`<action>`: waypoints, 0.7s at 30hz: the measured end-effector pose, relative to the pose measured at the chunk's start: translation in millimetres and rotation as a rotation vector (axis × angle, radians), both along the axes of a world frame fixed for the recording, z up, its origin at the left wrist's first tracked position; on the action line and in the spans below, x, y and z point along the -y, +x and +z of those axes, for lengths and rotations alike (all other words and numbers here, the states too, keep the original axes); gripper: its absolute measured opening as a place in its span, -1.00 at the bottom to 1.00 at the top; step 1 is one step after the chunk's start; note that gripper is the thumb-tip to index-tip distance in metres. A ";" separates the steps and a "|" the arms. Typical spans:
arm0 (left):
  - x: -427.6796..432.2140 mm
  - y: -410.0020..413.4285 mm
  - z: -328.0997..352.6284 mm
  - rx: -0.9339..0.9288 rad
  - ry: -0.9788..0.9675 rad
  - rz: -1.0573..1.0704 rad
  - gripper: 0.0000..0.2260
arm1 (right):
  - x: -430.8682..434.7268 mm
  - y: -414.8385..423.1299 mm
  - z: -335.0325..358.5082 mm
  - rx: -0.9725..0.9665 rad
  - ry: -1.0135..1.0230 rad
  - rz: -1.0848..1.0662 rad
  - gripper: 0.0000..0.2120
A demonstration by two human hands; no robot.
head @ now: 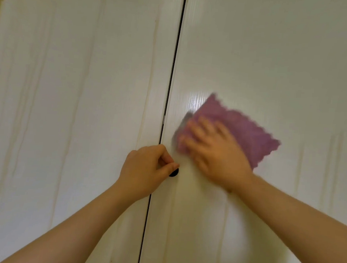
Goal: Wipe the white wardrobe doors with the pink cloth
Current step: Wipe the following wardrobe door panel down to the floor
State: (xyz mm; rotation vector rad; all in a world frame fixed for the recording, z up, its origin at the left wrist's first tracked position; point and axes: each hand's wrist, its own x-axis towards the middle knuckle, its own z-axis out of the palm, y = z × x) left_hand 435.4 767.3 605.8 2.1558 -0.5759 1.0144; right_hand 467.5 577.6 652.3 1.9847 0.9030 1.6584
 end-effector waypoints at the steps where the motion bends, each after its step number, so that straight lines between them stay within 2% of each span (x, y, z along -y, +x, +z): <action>1: -0.3 -0.3 0.7 0.011 0.012 0.008 -0.77 | 1.9 0.2 -14.0 -0.075 -0.147 0.014 -0.61; 3: -0.9 0.0 0.0 0.013 0.033 0.011 -0.78 | 8.2 -1.6 -12.3 -0.209 -0.276 0.102 -0.61; 4: -1.1 0.0 0.0 0.013 0.031 0.003 -0.78 | 12.5 0.2 0.9 -0.240 -0.202 0.175 -0.64; 6: -0.5 0.6 0.8 0.034 0.034 0.011 -0.79 | 20.8 -0.1 39.7 -0.157 0.155 0.215 -0.64; 8: -0.1 2.2 0.6 0.088 0.051 0.043 -0.78 | 25.1 1.6 46.1 0.015 0.403 0.036 -0.56; 9: 1.0 4.2 -0.3 0.135 0.077 0.076 -0.77 | 24.3 0.3 33.3 0.077 0.369 -0.026 -0.56; 10: 2.7 6.1 -1.0 0.198 0.109 0.119 -0.77 | 25.3 -0.9 13.7 0.093 0.242 -0.039 -0.59; 12: 6.9 13.7 -1.5 0.379 0.147 0.181 -0.82 | 39.6 -4.0 -19.6 -0.034 -0.058 -0.026 -0.65; 13: 8.5 15.5 -0.9 0.456 0.140 0.180 -0.84 | 47.2 -6.7 -20.4 -0.094 -0.149 -0.004 -0.64; 14: 13.2 18.3 0.1 0.527 0.127 0.168 -0.84 | 57.2 -5.9 -11.7 -0.124 -0.157 0.040 -0.63; 15: 17.8 21.2 1.7 0.585 0.125 0.153 -0.82 | 63.1 -3.5 2.6 -0.142 -0.067 0.089 -0.61; 17: 28.9 25.0 7.5 0.650 0.159 0.155 -0.73 | 67.4 -5.4 39.4 -0.074 0.272 0.118 -0.57; 19: 43.9 29.8 12.1 0.676 0.225 0.221 -0.62 | 62.2 -2.4 40.2 0.056 0.523 -0.007 -0.54; 20: 51.5 31.6 12.4 0.674 0.268 0.260 -0.59 | 57.4 -2.8 24.0 0.099 0.527 -0.053 -0.54; 21: 56.3 32.9 10.7 0.667 0.309 0.288 -0.56 | 54.0 -4.3 0.5 0.100 0.450 -0.067 -0.55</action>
